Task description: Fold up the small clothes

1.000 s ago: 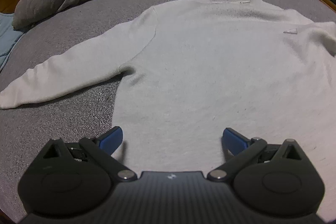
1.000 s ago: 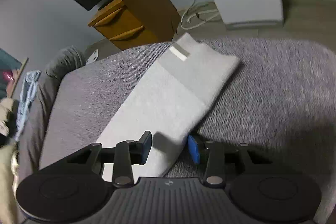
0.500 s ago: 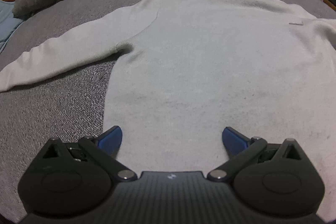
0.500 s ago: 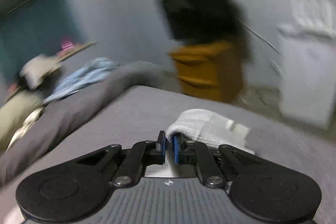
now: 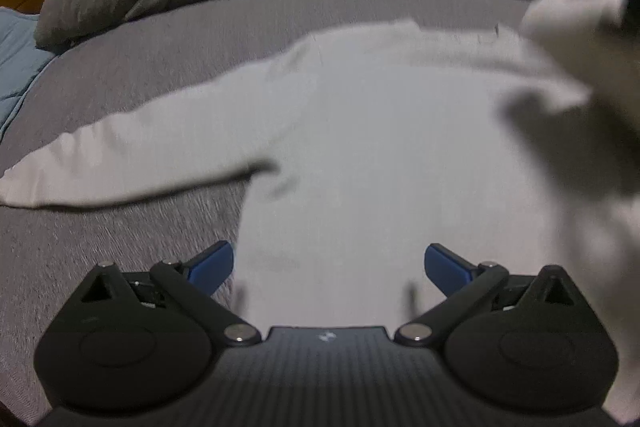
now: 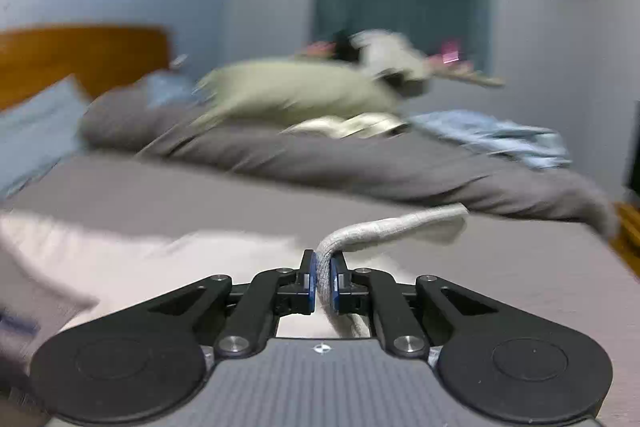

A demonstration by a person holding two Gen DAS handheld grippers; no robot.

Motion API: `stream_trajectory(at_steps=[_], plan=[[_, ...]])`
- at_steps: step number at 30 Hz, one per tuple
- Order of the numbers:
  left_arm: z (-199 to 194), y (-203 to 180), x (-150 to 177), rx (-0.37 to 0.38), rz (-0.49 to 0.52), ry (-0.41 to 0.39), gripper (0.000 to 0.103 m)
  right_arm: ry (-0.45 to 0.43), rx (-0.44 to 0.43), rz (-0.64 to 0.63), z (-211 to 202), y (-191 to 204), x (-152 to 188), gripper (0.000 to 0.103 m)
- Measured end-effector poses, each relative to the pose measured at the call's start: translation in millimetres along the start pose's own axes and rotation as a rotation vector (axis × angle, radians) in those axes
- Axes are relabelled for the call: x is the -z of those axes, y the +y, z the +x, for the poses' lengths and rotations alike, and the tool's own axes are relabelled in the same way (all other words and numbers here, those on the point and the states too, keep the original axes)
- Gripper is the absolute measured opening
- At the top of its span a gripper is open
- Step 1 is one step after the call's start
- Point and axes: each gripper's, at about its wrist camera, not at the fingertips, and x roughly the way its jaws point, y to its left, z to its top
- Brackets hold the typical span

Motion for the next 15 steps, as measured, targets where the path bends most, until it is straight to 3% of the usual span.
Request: stream_trajectory(at_steps=[4,5,6,8,11,15], plan=[[-8.5,13.9,-15.8,0.019,-0.06,-0.044,0.103,0.172,-0.119,-0.115,20.9,68.5,35.3,0.012],[-9.5,15.9,-18.6,0.037,-0.068,-0.056,0.103,0.218,-0.16,-0.13,27.0,73.7,45.0,0.024],[-10.5,16.9,-21.1,0.062,-0.075,-0.067,0.102,0.257,-0.199,-0.15,24.0,93.2,52.9,0.046],[-9.7,14.7,-24.2,0.124,-0.087,-0.072,0.1,0.304,-0.276,-0.186,29.5,98.0,61.6,0.056],[1.1,7.6,-23.4,0.213,-0.123,-0.021,0.094,0.328,-0.261,-0.202,27.1,89.6,58.2,0.057],[22.6,-8.9,-22.9,0.285,-0.154,0.035,0.09,0.384,-0.217,-0.063,36.2,37.7,43.8,0.057]])
